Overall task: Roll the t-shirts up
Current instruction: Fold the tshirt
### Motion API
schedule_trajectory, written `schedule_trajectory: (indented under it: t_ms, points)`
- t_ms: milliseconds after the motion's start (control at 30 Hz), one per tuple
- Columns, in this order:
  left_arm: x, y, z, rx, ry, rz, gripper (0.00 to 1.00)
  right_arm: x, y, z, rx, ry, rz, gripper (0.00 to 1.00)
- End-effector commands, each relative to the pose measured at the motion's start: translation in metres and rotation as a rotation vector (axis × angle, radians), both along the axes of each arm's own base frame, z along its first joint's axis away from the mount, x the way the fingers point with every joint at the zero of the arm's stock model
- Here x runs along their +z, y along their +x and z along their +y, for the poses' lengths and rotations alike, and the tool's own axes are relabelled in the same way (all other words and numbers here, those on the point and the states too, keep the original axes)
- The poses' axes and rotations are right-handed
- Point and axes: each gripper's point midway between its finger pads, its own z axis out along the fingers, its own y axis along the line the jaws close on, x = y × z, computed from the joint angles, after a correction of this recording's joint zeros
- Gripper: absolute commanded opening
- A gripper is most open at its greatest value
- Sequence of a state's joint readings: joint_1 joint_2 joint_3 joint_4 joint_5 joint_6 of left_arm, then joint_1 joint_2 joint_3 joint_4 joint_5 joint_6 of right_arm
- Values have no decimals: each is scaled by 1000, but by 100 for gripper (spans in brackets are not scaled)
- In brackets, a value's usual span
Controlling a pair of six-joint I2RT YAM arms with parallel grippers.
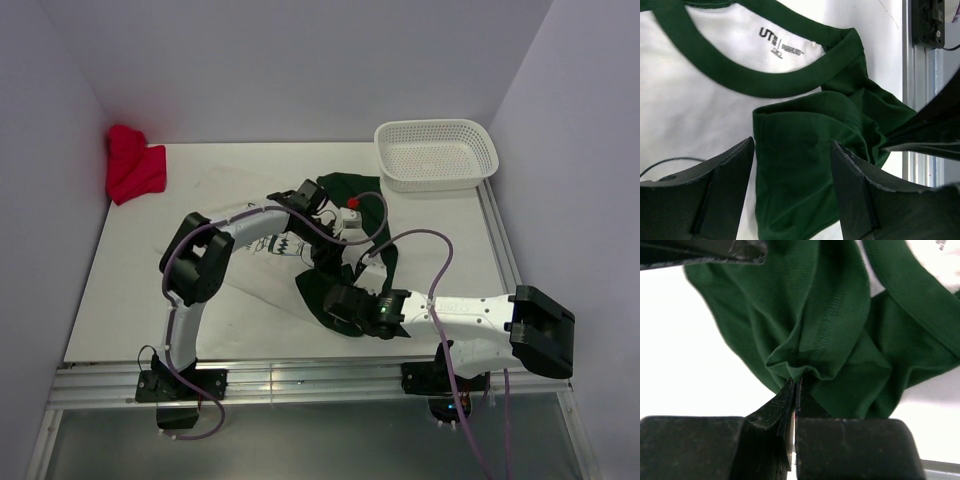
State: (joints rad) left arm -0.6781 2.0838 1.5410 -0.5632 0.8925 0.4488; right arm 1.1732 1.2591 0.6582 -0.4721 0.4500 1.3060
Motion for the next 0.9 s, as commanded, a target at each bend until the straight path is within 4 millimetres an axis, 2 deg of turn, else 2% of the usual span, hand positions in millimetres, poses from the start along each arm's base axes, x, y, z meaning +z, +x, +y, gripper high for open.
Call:
schedule_trajectory:
  t_ms: [0,200,467,533,567,800,867]
  points:
    - [3,-9,-11,-36,-32,-10,67,-4,-3,-8,-40,3,4,0]
    - [1,-15,-20,-41,-31,-12,66,-6,-5,-11,-44,-2,9,0]
    - [-11,-9,-29,-6,6,-17,61,-7,-6,-12,-44,6,6,0]
    - [-12,-9,-30,-8,9,-15,53,-7,-6,-13,-43,1,7,0]
    - [-11,-9,-30,-6,8,-17,53,-7,-6,-13,-45,1,6,0]
    - [7,-6,-32,10,-15,-38,21,0,-2,-13,-52,-5,-12,0]
    - [14,-3,-34,23,-29,-54,19,6,0,-14,-63,-18,-22,0]
